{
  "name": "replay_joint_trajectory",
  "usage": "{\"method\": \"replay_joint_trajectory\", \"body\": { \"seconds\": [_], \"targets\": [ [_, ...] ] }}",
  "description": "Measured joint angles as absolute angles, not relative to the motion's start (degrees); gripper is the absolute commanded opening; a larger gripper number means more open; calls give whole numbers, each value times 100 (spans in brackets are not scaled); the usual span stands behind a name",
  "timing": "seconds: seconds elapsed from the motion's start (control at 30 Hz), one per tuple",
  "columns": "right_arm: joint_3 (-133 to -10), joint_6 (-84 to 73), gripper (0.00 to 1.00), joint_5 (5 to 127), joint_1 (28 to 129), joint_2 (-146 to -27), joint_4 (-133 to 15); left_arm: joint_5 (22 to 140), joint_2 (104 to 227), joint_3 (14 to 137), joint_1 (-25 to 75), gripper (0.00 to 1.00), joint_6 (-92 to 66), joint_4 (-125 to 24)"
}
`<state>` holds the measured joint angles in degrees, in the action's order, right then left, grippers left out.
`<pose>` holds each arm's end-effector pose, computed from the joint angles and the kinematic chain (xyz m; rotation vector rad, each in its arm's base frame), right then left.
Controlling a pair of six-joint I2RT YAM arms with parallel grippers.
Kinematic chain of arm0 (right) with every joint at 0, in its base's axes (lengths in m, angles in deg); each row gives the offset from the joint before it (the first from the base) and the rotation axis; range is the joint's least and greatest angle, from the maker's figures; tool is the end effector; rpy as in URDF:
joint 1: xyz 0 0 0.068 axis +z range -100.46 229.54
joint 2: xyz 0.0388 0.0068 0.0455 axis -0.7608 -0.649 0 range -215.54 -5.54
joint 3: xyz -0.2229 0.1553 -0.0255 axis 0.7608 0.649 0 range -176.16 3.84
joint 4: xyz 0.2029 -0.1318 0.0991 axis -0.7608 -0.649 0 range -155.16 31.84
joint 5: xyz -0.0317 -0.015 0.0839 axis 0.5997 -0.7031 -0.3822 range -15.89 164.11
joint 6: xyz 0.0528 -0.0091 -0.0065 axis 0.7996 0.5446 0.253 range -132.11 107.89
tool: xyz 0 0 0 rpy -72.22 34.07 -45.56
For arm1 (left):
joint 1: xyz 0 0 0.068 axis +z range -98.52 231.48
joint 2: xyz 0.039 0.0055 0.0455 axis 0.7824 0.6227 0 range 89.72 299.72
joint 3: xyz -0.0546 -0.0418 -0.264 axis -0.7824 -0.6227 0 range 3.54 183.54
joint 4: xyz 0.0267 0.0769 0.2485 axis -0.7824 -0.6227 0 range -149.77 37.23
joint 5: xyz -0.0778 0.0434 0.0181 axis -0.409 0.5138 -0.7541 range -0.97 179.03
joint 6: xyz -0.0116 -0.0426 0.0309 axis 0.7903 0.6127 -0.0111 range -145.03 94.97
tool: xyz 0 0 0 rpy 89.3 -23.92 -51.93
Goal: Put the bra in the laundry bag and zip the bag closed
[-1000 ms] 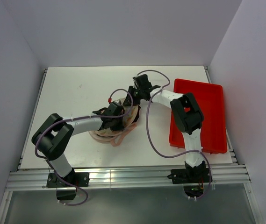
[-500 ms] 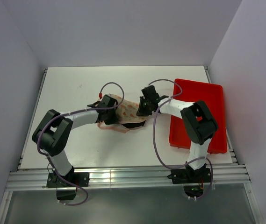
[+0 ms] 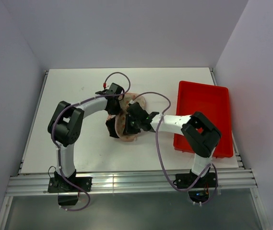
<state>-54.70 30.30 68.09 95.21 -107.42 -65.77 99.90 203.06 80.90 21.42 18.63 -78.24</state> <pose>0.2506 0.2621 0.1623 -0.1236 2.6209 0.7458 0.3585 -0.1996 0.1647 -0.3737 2.5988 -0.2008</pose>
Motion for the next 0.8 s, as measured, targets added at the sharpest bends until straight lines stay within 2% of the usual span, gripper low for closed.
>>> {"method": "replay_joint_trajectory", "body": {
  "seconds": [0.23,0.37,0.5,0.6,0.63,0.73,0.8],
  "targets": [
    [-6019,3152,23,6724,9689,-10919,-6669,10062,20710,8772,2253,0,1443,-8218],
    [-6222,3150,29,6831,9632,-10897,-6846,10189,20776,8905,2280,0,1273,-8255],
    [-6259,3142,33,6934,9575,-10725,-7039,10307,20749,8901,2291,6,1155,-8283],
    [-6259,3126,35,7002,9470,-10526,-7154,10371,20553,8763,2295,16,1094,-8298],
    [-6259,3124,35,7008,9407,-10443,-7172,10393,20454,8700,2295,25,1085,-8316],
    [-6259,3096,35,7023,9217,-10250,-7192,10421,20122,8551,2295,38,1048,-8390],
    [-6259,3058,35,7026,9077,-10176,-7192,10454,19895,8499,2295,42,1045,-8421]
  ]
}}
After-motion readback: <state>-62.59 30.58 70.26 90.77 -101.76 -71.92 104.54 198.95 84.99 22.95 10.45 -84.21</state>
